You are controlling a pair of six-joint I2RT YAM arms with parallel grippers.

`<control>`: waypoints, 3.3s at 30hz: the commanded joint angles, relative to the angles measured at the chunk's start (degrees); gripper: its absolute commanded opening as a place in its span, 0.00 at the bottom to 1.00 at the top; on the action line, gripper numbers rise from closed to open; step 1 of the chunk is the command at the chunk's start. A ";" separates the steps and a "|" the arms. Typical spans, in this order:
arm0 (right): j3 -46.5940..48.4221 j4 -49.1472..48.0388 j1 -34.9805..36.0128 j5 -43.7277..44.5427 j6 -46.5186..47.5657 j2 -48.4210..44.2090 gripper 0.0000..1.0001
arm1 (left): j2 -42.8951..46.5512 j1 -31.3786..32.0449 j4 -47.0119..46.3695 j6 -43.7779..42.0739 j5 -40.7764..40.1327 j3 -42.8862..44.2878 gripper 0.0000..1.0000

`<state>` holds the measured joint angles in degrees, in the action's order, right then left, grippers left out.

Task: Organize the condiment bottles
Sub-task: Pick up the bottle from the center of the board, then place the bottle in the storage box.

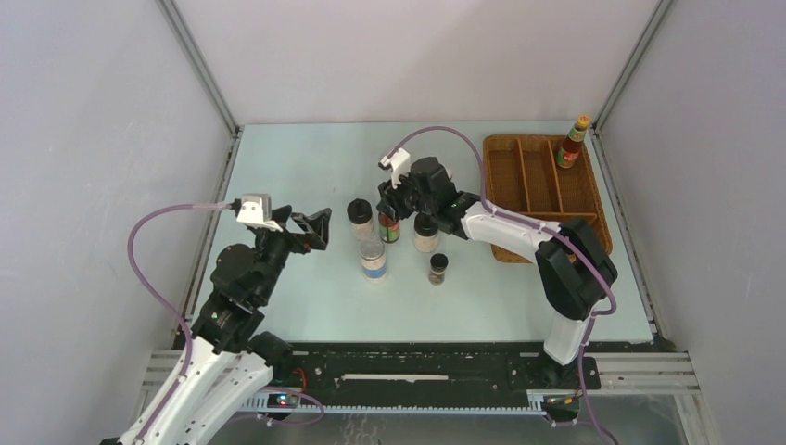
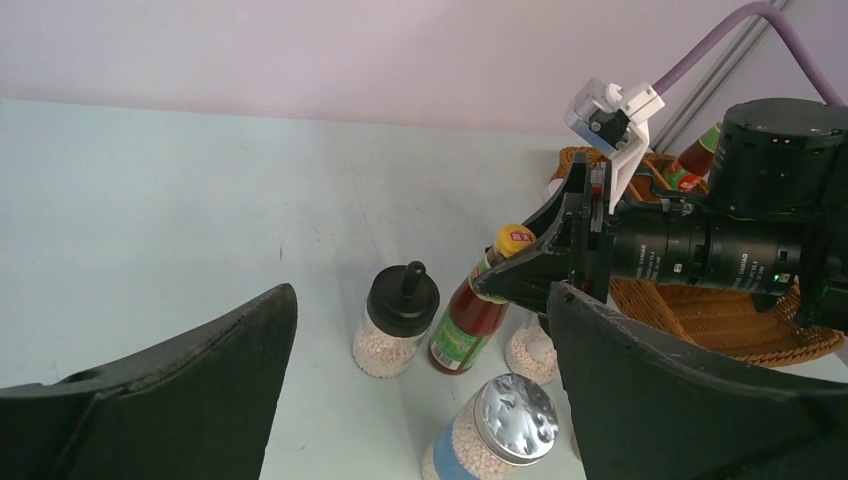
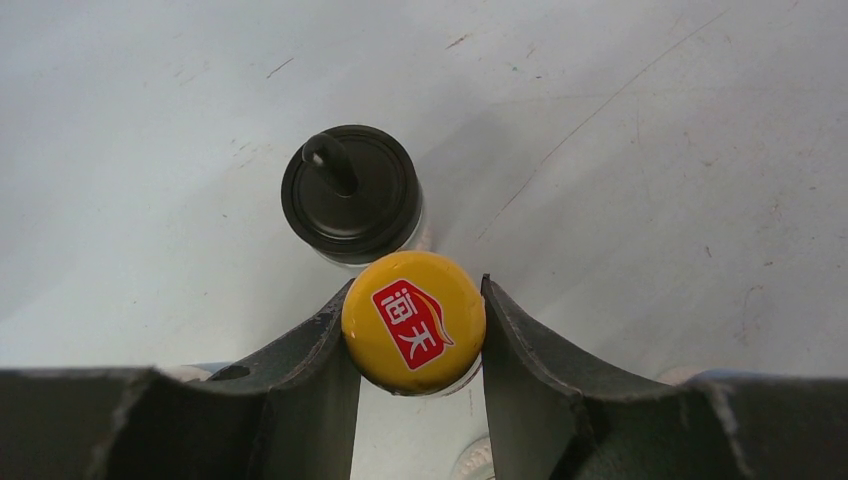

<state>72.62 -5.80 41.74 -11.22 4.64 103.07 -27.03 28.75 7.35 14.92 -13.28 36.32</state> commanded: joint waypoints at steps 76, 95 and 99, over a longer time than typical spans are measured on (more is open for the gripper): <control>2.24 6.96 -27.64 19.68 5.03 -35.22 0.00 | -1.09 0.25 0.86 -0.39 1.57 2.40 1.00; -7.34 -4.17 -45.33 19.86 -3.30 -33.27 0.00 | -0.52 0.25 1.17 -0.90 0.89 1.58 1.00; -7.67 -5.86 -47.58 19.73 -4.19 -31.77 0.00 | -0.58 0.25 1.14 -1.10 0.80 1.56 1.00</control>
<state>63.24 0.47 -4.03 7.66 2.39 71.70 -27.90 28.75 8.91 14.68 -12.73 34.94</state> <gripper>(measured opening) 0.486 0.996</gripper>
